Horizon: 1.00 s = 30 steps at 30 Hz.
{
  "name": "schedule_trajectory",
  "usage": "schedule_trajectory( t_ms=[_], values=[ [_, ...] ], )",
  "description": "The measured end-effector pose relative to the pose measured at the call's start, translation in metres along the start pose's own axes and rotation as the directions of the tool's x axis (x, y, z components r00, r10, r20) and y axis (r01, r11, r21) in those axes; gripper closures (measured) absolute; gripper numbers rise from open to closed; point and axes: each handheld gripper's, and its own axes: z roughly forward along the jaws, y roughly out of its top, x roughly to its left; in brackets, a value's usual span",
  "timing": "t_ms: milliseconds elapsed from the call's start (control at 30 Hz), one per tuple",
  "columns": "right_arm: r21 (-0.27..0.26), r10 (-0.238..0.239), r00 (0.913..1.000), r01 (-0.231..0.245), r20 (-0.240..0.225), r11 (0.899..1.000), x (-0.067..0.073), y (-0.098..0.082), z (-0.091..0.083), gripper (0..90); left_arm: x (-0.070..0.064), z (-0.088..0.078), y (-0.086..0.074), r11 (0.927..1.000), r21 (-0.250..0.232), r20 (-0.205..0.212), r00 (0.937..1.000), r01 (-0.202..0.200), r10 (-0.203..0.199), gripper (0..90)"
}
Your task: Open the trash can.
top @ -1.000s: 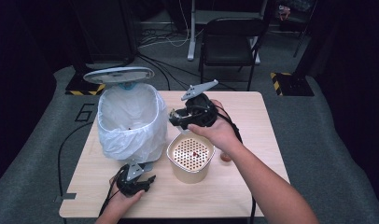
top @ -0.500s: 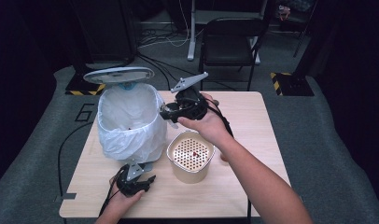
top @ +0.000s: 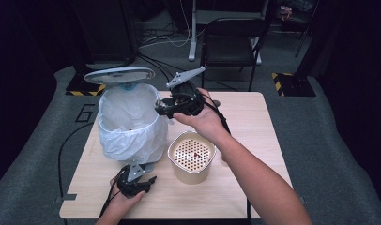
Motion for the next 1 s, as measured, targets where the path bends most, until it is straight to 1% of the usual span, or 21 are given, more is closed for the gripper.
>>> schedule_trajectory(
  t_ms=[200, 400, 433, 467, 567, 600, 733, 767, 833, 867, 1000],
  values=[
    [-0.002, -0.005, 1.0000, 0.005, -0.005, 1.000, 0.003, 0.004, 0.015, 61.1, 0.000, 0.000, 0.000, 1.0000, -0.001, 0.001, 1.0000, 0.000, 0.000, 37.2],
    [-0.005, 0.007, 0.9999, -0.007, -0.010, 1.000, 0.003, 0.008, 0.029, 61.1, 0.001, -0.001, 0.000, 1.0000, 0.008, 0.006, 1.0000, -0.004, 0.004, 37.1],
    [-0.005, 0.007, 0.9999, -0.007, -0.010, 1.000, 0.003, 0.008, 0.029, 61.1, 0.000, -0.001, 0.000, 0.9999, 0.009, 0.006, 1.0000, -0.006, 0.006, 37.1],
    [-0.012, 0.006, 0.9999, -0.006, -0.012, 1.000, 0.004, 0.010, 0.035, 61.1, 0.000, -0.001, 0.000, 0.9999, 0.008, 0.005, 1.0000, -0.007, 0.007, 37.2],
    [-0.008, 0.006, 0.9999, -0.006, -0.012, 1.000, 0.005, 0.012, 0.039, 61.1, 0.000, -0.001, 0.000, 0.9999, 0.008, 0.005, 1.0000, -0.007, 0.007, 37.2],
    [-0.005, 0.006, 0.9999, -0.006, -0.011, 1.000, 0.006, 0.013, 0.044, 61.1, 0.000, -0.001, 0.000, 0.9999, 0.008, 0.005, 1.0000, -0.007, 0.007, 37.1],
    [-0.009, 0.013, 0.9999, -0.013, -0.010, 1.000, 0.008, 0.014, 0.050, 61.0, 0.000, -0.001, 0.000, 0.9999, 0.009, 0.006, 1.0000, -0.006, 0.006, 37.2],
    [-0.023, 0.013, 0.9999, -0.013, -0.003, 1.000, 0.008, 0.015, 0.055, 61.0, 0.000, -0.001, 0.000, 0.9999, 0.009, 0.005, 1.0000, -0.006, 0.006, 37.2],
    [-0.022, 0.017, 0.9999, -0.017, -0.001, 1.000, 0.009, 0.015, 0.056, 61.0, 0.000, -0.001, 0.000, 0.9999, 0.009, 0.005, 1.0000, -0.007, 0.007, 37.1],
    [-0.021, 0.017, 0.9998, -0.017, 0.007, 1.000, 0.009, 0.016, 0.060, 61.0, 0.000, -0.001, 0.000, 0.9999, 0.009, 0.005, 1.0000, -0.006, 0.006, 37.1],
    [-0.016, 0.022, 0.9996, -0.022, 0.019, 1.000, 0.010, 0.018, 0.067, 61.0, 0.000, -0.001, 0.000, 0.9999, 0.009, 0.005, 1.0000, -0.007, 0.007, 37.1]
  ],
)
